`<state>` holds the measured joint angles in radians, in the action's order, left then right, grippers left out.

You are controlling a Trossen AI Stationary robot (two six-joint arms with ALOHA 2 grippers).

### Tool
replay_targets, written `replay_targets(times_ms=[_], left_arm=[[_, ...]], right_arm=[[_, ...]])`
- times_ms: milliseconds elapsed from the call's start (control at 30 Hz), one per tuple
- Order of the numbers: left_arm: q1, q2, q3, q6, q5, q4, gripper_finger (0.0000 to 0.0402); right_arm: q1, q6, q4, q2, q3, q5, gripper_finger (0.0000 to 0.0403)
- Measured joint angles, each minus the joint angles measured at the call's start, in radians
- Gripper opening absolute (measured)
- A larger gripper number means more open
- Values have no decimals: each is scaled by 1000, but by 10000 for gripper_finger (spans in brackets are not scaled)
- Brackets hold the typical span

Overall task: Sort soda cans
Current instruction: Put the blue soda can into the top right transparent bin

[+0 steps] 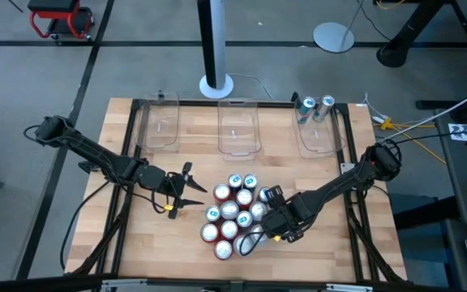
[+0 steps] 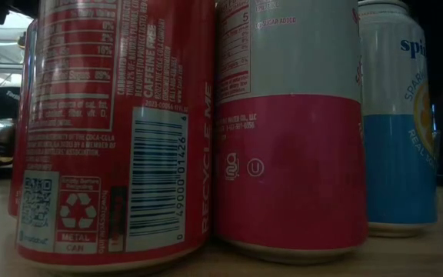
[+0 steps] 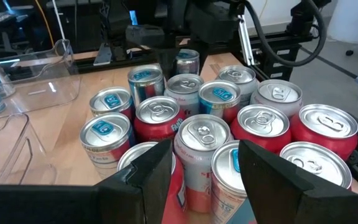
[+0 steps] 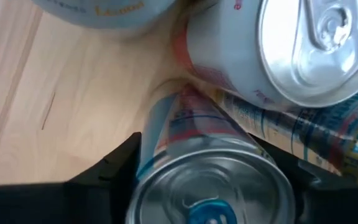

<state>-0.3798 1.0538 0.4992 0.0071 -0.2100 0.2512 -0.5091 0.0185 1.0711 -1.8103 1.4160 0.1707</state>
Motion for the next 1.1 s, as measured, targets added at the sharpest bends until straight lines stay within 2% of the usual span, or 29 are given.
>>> replay_targets(times_ms=[267,533,867,1100], left_arm=[[0,0,0,0,0,0,175],[0,0,0,0,0,0,175],[-3,0,0,-7,1,-4,175],[-21,0,0,1,3,-3,175]], right_arm=[[0,1,198,-1,89,5,228],[1,57,505,0,217,100,228],[58,52,501,134,219,237,228],[184,-33,501,252,219,293,228]])
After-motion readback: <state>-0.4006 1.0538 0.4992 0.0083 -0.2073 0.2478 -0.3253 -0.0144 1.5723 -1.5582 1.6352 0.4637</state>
